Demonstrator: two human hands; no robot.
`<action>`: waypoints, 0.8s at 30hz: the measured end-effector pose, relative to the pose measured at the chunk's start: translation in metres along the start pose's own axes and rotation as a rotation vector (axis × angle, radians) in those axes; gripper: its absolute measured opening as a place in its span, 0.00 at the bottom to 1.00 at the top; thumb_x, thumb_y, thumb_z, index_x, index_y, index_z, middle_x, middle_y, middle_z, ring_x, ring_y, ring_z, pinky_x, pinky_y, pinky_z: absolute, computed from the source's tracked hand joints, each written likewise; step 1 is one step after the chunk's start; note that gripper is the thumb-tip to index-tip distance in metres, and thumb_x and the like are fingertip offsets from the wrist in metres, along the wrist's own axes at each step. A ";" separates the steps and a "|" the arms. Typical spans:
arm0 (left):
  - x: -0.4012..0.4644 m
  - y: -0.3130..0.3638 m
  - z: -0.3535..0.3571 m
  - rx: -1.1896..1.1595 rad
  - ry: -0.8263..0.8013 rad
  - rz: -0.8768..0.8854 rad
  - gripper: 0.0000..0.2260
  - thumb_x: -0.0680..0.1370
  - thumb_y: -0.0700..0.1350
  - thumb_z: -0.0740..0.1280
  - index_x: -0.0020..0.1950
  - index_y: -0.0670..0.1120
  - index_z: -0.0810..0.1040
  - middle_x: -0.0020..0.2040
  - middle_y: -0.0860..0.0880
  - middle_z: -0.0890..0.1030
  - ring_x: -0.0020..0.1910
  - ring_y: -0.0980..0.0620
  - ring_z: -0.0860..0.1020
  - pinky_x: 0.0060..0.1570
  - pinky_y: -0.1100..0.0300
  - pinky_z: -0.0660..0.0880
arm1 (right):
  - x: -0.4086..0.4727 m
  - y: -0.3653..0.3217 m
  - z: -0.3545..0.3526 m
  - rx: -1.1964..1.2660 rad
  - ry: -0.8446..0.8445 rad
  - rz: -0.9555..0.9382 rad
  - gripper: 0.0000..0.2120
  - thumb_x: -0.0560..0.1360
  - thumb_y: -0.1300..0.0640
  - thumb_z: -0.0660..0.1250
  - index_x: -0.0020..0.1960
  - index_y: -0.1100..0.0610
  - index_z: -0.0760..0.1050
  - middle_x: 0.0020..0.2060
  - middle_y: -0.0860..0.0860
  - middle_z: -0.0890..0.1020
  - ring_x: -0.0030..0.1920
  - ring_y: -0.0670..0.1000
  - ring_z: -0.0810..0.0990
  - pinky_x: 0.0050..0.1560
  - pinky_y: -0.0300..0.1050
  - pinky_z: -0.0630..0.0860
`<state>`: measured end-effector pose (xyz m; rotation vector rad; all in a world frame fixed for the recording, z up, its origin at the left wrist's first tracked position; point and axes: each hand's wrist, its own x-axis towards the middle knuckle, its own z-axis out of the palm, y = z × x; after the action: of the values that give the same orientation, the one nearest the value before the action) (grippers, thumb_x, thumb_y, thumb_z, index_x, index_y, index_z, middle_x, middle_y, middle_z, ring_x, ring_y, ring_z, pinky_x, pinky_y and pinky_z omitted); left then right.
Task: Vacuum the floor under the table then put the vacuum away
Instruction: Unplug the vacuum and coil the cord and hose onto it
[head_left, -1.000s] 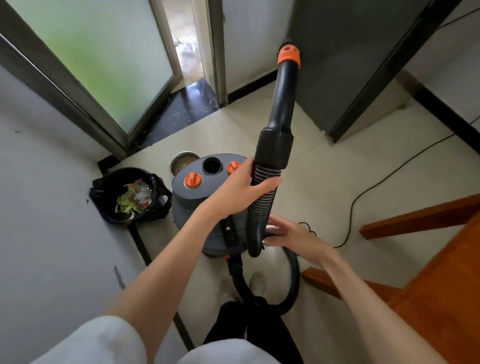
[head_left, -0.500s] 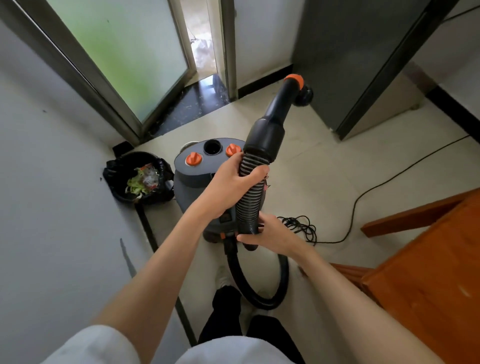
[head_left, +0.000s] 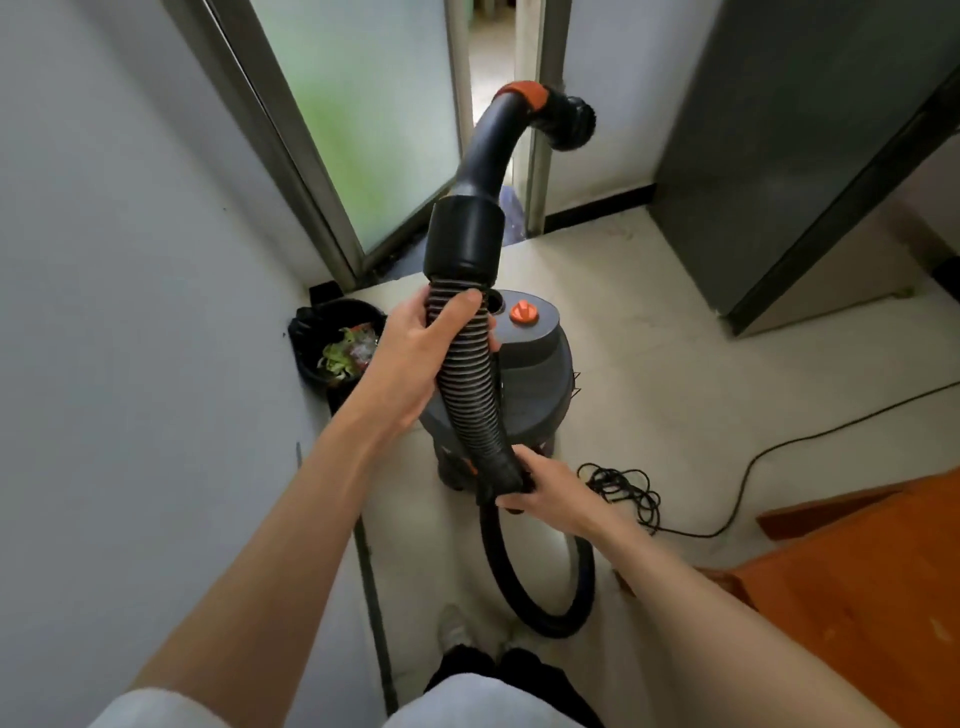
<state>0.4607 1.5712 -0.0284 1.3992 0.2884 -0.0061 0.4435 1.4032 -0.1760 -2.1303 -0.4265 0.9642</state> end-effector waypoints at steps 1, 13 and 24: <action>-0.003 -0.002 -0.009 0.001 0.060 -0.006 0.03 0.79 0.41 0.62 0.49 0.43 0.74 0.39 0.45 0.79 0.37 0.50 0.78 0.45 0.53 0.76 | 0.001 -0.003 0.006 -0.053 0.023 -0.015 0.25 0.73 0.56 0.71 0.68 0.51 0.68 0.59 0.50 0.78 0.61 0.50 0.75 0.56 0.39 0.68; -0.025 -0.041 -0.098 0.101 0.588 -0.142 0.19 0.75 0.43 0.70 0.62 0.45 0.68 0.48 0.50 0.78 0.45 0.53 0.79 0.48 0.56 0.78 | 0.000 -0.009 0.034 -0.432 0.349 -0.095 0.22 0.71 0.50 0.71 0.61 0.55 0.69 0.52 0.51 0.73 0.54 0.50 0.71 0.50 0.41 0.71; -0.001 -0.045 -0.121 -0.135 0.558 -0.312 0.24 0.74 0.46 0.71 0.65 0.37 0.69 0.57 0.41 0.79 0.53 0.46 0.80 0.43 0.51 0.79 | -0.010 -0.017 0.017 0.033 0.420 -0.054 0.21 0.68 0.55 0.75 0.55 0.51 0.66 0.47 0.52 0.75 0.48 0.50 0.75 0.46 0.48 0.77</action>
<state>0.4279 1.6801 -0.0892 1.1890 0.9519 0.1460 0.4242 1.4175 -0.1660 -2.2040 -0.2530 0.4693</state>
